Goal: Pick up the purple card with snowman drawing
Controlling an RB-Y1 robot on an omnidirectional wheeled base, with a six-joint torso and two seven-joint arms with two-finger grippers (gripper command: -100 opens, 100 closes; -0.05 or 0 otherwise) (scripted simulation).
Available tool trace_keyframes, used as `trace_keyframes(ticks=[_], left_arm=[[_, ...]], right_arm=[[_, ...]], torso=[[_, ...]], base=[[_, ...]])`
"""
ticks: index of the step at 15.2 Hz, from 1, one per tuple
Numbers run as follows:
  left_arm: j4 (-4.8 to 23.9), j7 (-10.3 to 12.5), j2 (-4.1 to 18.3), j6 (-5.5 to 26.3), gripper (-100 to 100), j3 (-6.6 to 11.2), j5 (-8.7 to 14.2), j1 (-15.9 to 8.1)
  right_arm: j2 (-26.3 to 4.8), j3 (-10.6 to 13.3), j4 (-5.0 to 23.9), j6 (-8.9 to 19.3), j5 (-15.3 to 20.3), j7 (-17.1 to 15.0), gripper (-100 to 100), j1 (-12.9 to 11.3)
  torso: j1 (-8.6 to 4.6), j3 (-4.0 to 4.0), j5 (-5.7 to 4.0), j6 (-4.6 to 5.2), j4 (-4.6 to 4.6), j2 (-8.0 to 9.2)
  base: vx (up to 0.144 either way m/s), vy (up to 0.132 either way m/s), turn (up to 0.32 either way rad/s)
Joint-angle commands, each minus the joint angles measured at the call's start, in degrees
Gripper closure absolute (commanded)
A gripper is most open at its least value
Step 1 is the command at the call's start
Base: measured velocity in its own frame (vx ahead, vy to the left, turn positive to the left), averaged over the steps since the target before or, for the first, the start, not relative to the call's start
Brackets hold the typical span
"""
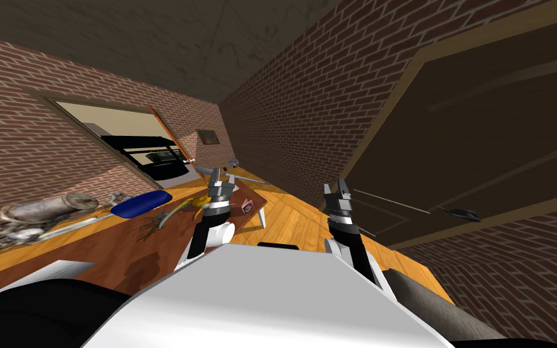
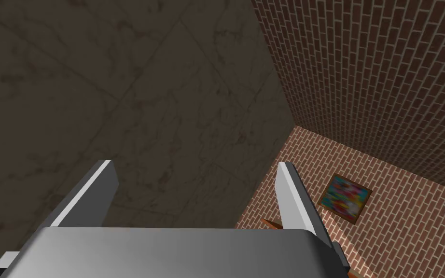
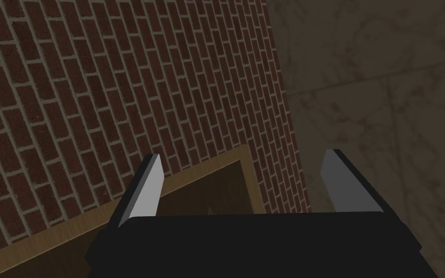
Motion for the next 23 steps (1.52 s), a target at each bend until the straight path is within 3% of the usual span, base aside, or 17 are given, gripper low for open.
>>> trace_keyframes(ticks=[1, 5, 8, 10, 13, 18, 19, 20, 21, 22, 23], left_arm=[[0.3, 0.2, 1.7, 0.8, -100, 0.39, 0.1, 0.1], [1.6, 1.3, 5.6, 5.2, -100, 2.69, 0.9, 0.8], [2.1, 1.7, 6.2, 6.9, -100, 3.52, 1.2, 1.1], [3.0, 2.7, 7.2, 10.2, -100, 5.45, 1.8, 1.7], [3.6, 3.2, 7.6, 12.7, -100, 6.53, 2.1, 2.1], [5.2, 5.0, 8.2, 19.4, -100, 10.14, 3.2, 3.3], [5.2, 5.0, 8.2, 19.7, -100, 10.14, 3.2, 3.3], [5.8, 5.6, 8.3, 21.6, -100, 11.44, 3.6, 3.7], [5.8, 5.6, 8.3, 22.2, -100, 11.44, 3.6, 3.7], [6.4, 6.3, 8.3, 23.9, -100, 12.77, 4.1, 4.2], [6.4, 6.3, 8.3, 24.8, -100, 12.77, 4.1, 4.2]], right_arm=[[0.0, 0.0, 0.0, 0.0, 0.0, 0.0, 0, 0.0], [0.0, 0.0, 0.0, 0.0, 0.0, 0.0, 0, 0.0], [0.0, 0.0, 0.0, 0.0, 0.0, 0.0, 0, 0.0], [0.0, 0.0, 0.0, 0.0, 0.0, 0.0, 0, 0.0], [0.0, 0.0, 0.0, 0.0, 0.0, 0.0, 0, 0.0], [0.0, 0.0, 0.0, 0.0, 0.0, 0.0, 0, 0.0], [0.0, 0.0, 0.0, 0.0, 0.0, 0.0, 0, 0.0], [0.0, 0.0, 0.0, 0.0, 0.0, 0.0, 0, 0.0], [0.0, 0.0, 0.0, 0.0, 0.0, 0.0, 0, 0.0], [0.0, 0.0, 0.0, 0.0, 0.0, 0.0, 0, 0.0], [0.0, 0.0, 0.0, 0.0, 0.0, 0.0, 0, 0.0]], torso=[[0.0, 0.0, 0.0, 0.0, 0.0, 0.0], [-0.04, -0.03, -0.01, 0.0, -0.01, -0.04], [-0.07, -0.03, -0.01, 0.0, -0.01, -0.05], [-0.08, -0.02, -0.02, 0.0, -0.01, -0.04], [-0.1, -0.01, -0.02, -0.01, -0.01, -0.02], [-0.08, -0.03, -0.01, 0.0, -0.01, -0.04], [-0.09, -0.03, -0.01, -0.01, -0.01, -0.05], [-0.09, -0.03, -0.02, 0.0, -0.01, -0.05], [-0.09, -0.04, -0.02, -0.01, -0.02, -0.06], [-0.09, -0.04, -0.02, -0.01, -0.02, -0.06], [-0.09, -0.04, -0.02, -0.01, -0.02, -0.07]], base=[[0.0, 0.0, 0.0], [0.012, -0.019, 0.005], [0.01, -0.023, 0.005], [0.005, -0.026, 0.008], [0.006, -0.028, 0.01], [0.01, -0.023, 0.008], [0.014, -0.026, 0.011], [0.016, -0.026, 0.013], [0.017, -0.023, 0.012], [0.019, -0.025, 0.011], [0.023, -0.029, 0.011]])
